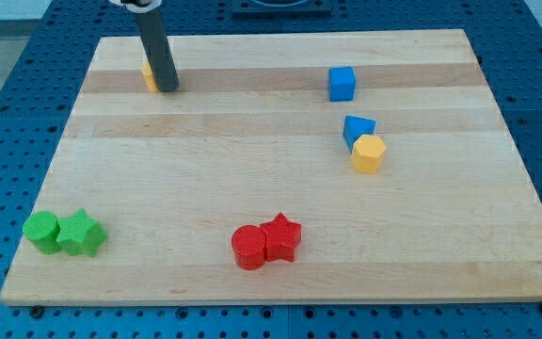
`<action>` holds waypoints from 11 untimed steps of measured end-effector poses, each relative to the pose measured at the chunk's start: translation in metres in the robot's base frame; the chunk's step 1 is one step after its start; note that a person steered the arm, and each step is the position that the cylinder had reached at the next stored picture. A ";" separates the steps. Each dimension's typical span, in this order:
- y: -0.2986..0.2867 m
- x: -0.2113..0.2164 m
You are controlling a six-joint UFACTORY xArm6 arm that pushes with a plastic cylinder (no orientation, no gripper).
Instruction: Slide the yellow hexagon left a bit
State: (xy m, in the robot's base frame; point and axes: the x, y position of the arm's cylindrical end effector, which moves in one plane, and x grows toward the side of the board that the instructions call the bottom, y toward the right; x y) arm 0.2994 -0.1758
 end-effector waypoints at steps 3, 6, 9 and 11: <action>-0.060 -0.062; -0.020 0.014; 0.097 0.147; 0.179 0.213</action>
State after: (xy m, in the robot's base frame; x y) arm 0.5123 0.0031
